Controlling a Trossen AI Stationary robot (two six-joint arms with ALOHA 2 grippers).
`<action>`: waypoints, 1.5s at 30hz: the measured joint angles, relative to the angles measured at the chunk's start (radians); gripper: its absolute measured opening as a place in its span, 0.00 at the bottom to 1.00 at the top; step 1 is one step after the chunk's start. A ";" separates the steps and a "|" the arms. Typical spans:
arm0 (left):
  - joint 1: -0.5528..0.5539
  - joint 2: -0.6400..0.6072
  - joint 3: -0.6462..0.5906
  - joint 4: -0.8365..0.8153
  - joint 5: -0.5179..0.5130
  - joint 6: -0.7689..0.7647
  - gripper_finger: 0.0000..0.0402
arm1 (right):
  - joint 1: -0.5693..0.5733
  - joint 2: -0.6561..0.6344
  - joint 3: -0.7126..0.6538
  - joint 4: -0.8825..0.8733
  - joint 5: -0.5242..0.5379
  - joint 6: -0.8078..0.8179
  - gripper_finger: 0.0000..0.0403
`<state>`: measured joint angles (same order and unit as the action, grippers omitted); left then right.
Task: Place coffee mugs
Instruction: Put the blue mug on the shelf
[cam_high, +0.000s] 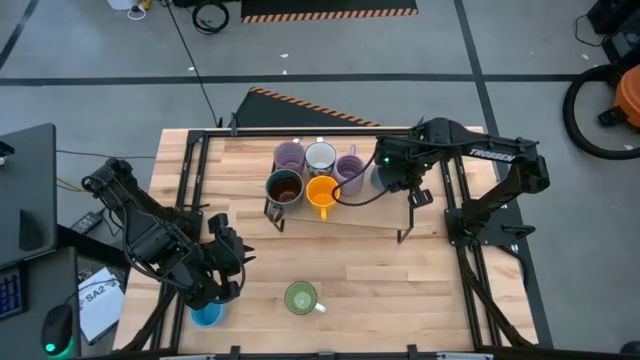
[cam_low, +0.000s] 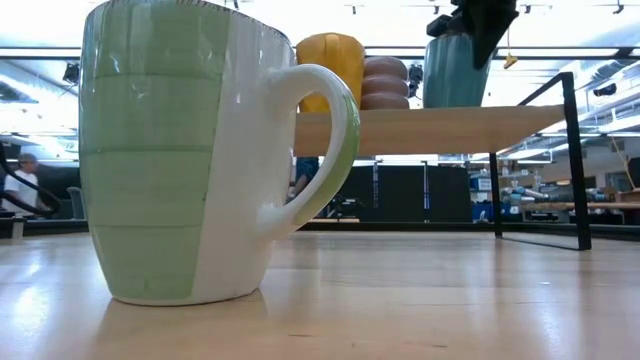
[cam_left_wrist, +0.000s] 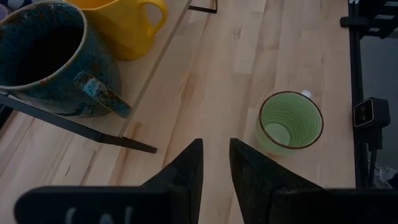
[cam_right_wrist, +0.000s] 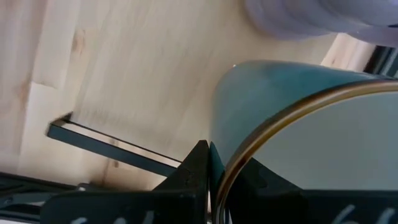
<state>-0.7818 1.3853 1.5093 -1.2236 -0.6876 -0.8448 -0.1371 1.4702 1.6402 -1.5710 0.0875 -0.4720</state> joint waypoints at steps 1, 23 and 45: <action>0.000 0.000 0.000 0.000 0.000 0.000 0.21 | -0.003 0.000 0.000 0.000 0.001 -0.002 0.09; 0.000 0.000 0.000 0.000 0.000 0.001 0.21 | -0.017 0.040 0.000 0.005 0.010 0.000 0.23; 0.000 0.000 0.000 0.000 0.000 0.000 0.21 | 0.039 0.021 0.236 0.000 0.140 0.087 0.48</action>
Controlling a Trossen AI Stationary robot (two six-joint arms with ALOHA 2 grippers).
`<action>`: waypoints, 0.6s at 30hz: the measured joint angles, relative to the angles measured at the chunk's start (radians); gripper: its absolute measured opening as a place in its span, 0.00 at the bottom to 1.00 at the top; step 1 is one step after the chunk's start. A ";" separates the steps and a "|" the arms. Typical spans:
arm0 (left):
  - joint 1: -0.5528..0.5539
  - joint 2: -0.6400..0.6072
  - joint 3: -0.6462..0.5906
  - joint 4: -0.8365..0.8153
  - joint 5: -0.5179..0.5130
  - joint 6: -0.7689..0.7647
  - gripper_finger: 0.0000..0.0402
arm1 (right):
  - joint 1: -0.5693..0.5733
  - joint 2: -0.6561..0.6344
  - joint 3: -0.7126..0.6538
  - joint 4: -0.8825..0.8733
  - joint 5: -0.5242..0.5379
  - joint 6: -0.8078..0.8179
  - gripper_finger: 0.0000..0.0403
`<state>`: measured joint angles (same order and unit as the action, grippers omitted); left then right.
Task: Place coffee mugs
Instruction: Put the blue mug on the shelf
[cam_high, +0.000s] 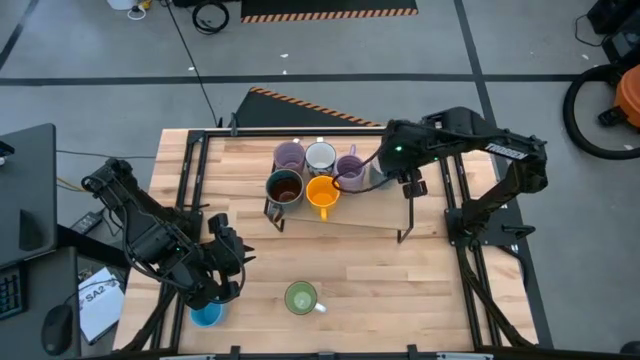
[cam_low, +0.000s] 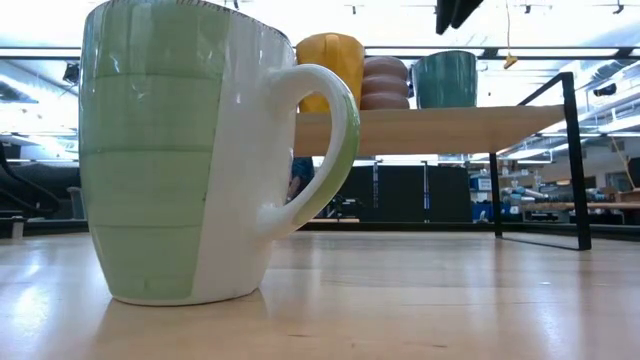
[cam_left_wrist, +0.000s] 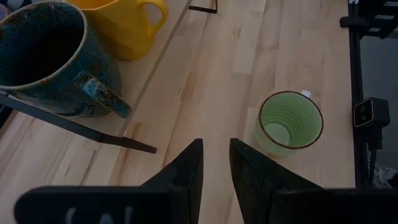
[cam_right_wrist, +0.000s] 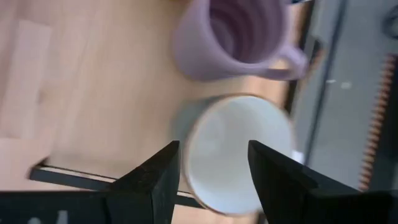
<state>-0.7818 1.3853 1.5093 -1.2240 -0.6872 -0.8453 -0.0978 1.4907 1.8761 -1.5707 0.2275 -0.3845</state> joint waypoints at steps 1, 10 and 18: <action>0.000 0.000 0.000 0.000 0.000 0.000 0.21 | 0.000 -0.007 0.011 0.001 0.023 0.003 0.48; 0.000 0.000 0.000 -0.008 0.000 0.004 0.21 | -0.184 -0.049 0.010 0.000 0.035 0.173 0.41; 0.000 0.000 0.000 -0.006 -0.008 0.022 0.21 | -0.329 -0.037 -0.059 0.025 -0.047 0.246 0.39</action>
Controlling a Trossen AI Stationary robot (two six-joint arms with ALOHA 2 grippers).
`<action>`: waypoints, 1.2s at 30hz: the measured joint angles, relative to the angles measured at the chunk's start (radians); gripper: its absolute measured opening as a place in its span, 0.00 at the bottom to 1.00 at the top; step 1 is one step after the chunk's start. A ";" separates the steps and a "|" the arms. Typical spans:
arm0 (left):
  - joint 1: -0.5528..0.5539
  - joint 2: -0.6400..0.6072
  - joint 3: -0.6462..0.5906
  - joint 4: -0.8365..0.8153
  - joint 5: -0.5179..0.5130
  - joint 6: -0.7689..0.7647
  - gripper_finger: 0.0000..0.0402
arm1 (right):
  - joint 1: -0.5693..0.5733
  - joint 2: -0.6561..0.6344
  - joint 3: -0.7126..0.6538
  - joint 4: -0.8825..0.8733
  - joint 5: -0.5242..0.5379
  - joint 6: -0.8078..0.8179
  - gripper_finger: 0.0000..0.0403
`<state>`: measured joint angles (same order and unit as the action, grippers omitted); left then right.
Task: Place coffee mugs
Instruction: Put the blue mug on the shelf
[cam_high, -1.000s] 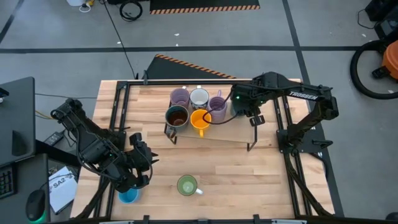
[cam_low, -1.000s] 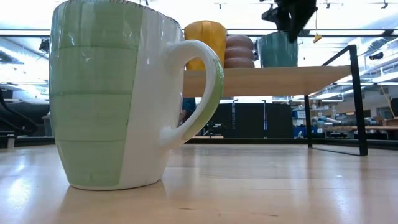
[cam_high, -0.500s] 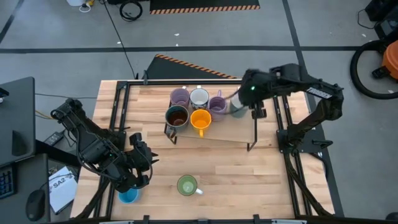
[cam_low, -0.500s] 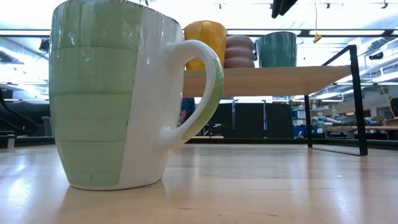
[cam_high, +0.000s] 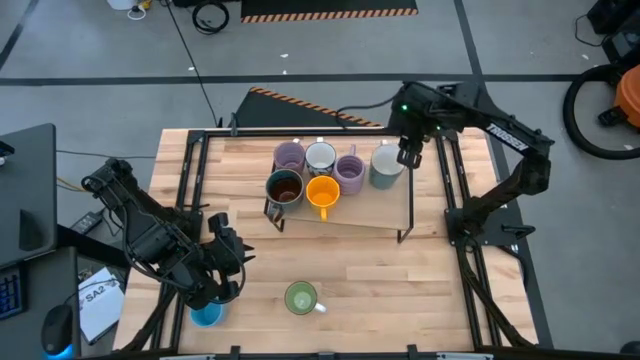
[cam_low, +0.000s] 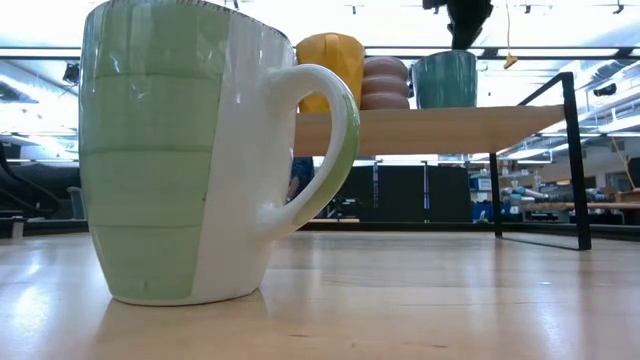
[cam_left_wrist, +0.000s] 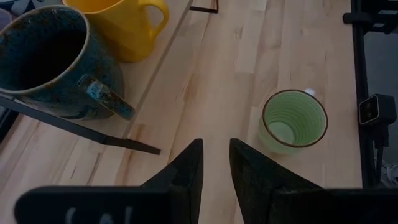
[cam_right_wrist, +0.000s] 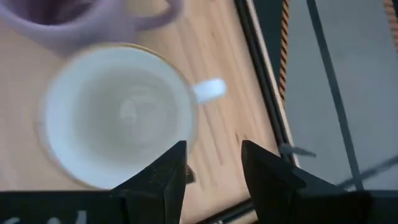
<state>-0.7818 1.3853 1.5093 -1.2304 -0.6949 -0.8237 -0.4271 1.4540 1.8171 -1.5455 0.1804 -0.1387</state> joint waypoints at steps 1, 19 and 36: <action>0.000 0.000 0.000 0.000 0.000 -0.003 0.21 | -0.015 0.000 -0.004 -0.004 0.016 0.007 0.39; 0.000 0.000 0.000 0.005 0.000 -0.030 0.21 | -0.147 0.084 -0.007 0.077 -0.138 -0.031 0.33; 0.000 0.000 0.000 0.011 0.000 -0.029 0.21 | -0.124 0.116 -0.007 0.021 -0.206 -0.063 0.31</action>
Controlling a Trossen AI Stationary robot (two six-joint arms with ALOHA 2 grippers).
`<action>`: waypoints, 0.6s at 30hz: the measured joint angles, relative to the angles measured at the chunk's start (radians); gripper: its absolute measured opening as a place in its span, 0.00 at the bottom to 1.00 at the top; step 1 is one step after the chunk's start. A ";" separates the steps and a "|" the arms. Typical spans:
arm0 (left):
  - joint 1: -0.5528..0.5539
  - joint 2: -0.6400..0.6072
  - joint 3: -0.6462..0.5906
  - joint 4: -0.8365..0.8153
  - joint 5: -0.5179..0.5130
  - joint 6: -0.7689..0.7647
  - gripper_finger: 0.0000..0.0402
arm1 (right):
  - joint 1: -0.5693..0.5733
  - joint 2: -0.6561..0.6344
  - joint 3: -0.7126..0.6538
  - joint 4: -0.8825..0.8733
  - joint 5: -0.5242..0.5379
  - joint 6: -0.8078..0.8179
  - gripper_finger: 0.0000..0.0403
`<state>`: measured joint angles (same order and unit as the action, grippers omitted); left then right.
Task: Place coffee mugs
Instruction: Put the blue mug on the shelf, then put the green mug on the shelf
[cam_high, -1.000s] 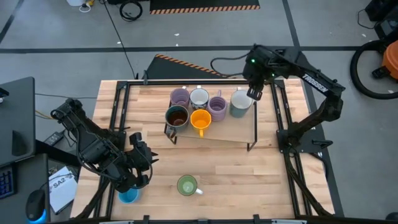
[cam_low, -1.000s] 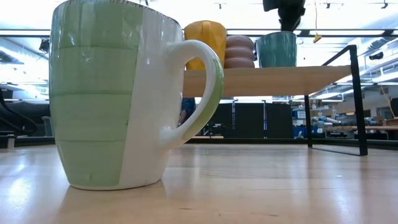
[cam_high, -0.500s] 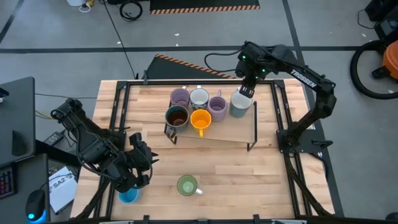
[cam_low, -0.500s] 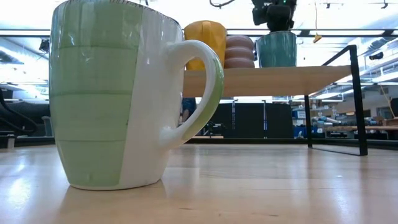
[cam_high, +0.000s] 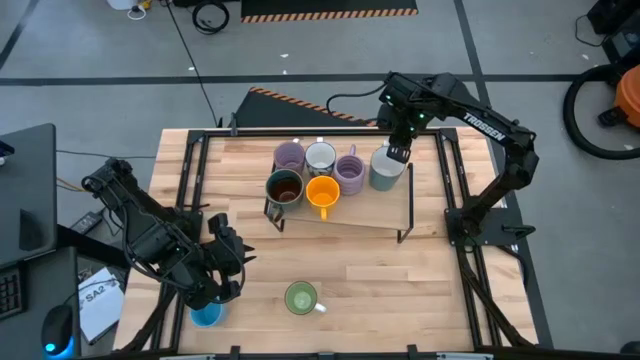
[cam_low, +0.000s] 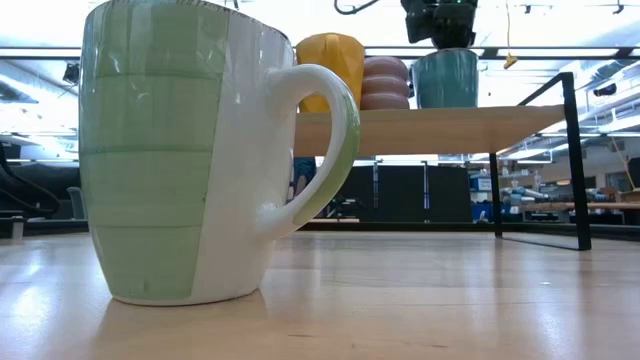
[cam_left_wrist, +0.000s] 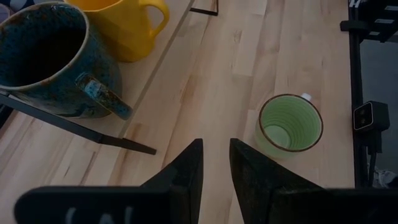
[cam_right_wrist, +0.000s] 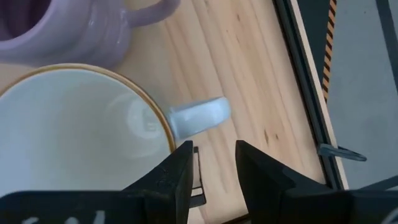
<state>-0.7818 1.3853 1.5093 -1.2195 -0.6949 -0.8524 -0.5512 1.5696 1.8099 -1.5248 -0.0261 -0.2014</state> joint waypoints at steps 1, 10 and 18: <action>0.000 0.000 0.000 0.000 0.000 0.000 0.21 | 0.005 0.000 0.000 0.000 0.000 0.000 0.31; 0.000 0.000 0.000 0.001 0.030 -0.031 0.21 | 0.026 -0.001 0.033 -0.045 0.136 -0.011 0.31; -0.001 0.000 0.000 0.007 0.188 -0.119 0.21 | 0.068 -0.034 0.210 -0.047 0.218 0.095 0.31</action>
<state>-0.7826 1.3853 1.5093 -1.2122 -0.5064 -0.9715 -0.4827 1.5352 2.0202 -1.5714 0.1921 -0.1062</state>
